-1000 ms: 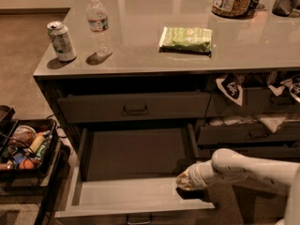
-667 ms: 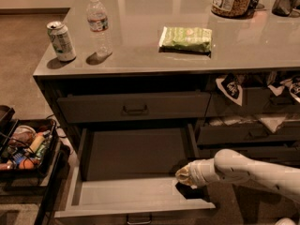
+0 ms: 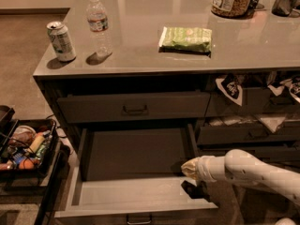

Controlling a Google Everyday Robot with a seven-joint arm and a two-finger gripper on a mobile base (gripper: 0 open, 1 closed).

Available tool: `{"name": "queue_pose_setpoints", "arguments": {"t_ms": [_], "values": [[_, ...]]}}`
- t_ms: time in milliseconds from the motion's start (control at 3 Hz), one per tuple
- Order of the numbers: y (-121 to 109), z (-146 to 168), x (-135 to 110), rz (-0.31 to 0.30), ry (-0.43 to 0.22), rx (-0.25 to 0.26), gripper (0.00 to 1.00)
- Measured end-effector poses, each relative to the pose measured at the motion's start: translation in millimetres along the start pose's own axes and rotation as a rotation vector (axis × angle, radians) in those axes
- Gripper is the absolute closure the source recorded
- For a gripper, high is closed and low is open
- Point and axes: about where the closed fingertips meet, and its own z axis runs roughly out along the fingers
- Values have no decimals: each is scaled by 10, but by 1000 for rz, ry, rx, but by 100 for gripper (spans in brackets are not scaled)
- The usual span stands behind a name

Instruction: Open middle drawer

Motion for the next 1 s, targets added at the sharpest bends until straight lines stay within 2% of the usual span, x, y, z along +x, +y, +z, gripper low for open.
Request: {"name": "queue_pose_setpoints", "arguments": {"t_ms": [333,1000], "values": [[2,-162,88,26,19,47,100],[-35,-833,328,50,154,180,100]]}}
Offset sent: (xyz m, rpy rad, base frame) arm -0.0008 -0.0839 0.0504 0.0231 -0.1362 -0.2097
